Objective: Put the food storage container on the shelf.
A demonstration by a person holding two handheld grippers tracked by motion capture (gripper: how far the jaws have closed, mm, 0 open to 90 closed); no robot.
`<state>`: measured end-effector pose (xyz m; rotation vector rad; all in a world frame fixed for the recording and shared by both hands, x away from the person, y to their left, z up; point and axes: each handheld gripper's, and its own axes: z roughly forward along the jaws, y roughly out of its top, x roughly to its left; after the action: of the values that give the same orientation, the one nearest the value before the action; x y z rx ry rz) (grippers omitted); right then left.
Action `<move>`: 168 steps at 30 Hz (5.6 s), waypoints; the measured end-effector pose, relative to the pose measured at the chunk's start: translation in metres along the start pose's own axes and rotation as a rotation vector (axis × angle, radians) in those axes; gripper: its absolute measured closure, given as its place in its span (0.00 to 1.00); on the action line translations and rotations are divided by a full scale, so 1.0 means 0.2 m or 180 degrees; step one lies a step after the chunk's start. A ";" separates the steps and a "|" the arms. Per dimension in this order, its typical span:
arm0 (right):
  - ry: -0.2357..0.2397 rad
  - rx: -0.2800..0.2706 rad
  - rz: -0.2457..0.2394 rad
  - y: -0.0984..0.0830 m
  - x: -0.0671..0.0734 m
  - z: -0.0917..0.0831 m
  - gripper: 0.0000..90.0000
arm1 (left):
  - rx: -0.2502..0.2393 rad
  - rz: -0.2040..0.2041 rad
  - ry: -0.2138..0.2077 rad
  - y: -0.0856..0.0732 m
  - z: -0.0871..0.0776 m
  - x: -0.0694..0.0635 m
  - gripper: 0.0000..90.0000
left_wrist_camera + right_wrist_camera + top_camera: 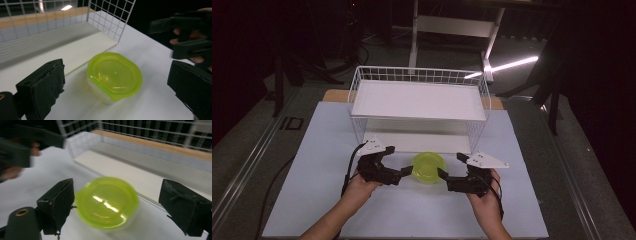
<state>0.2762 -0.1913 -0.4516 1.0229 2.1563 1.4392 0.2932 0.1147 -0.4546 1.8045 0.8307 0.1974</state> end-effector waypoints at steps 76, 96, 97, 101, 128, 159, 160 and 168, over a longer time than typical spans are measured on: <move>-0.0090 0.0614 0.0452 -0.12 0.01 0.12 0.88 | 0.1036 -0.0797 0.0079 -0.13 0.19 -0.04 0.91; -0.0206 0.0419 0.0412 0.08 -0.03 0.32 0.87 | 0.0437 -0.0765 0.0300 -0.05 0.15 0.13 0.91; -0.0217 0.0425 0.0424 0.08 -0.03 0.33 0.87 | 0.0437 -0.0765 0.0300 -0.05 0.15 0.13 0.91; -0.0266 0.0436 0.0427 0.08 -0.05 0.37 0.87 | 0.0449 -0.0768 0.0347 -0.06 0.18 0.17 0.91; -0.0328 0.0440 0.0483 0.11 -0.13 0.51 0.87 | 0.0428 -0.0884 0.0451 -0.03 0.28 0.30 0.89; -0.0639 0.0297 0.0126 0.12 -0.17 0.61 0.62 | 0.0175 -0.0568 0.0838 0.03 0.35 0.37 0.64; -0.0625 0.0280 0.0120 0.12 -0.17 0.61 0.62 | 0.0185 -0.0565 0.0826 0.03 0.35 0.37 0.63; -0.0425 0.0164 0.0298 0.13 -0.13 0.53 0.63 | 0.0003 -0.0696 0.0848 0.03 0.29 0.32 0.46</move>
<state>0.3709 -0.1358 -0.4752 1.2173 2.0850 1.3213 0.3729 0.1102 -0.4880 1.6949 1.2091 0.2989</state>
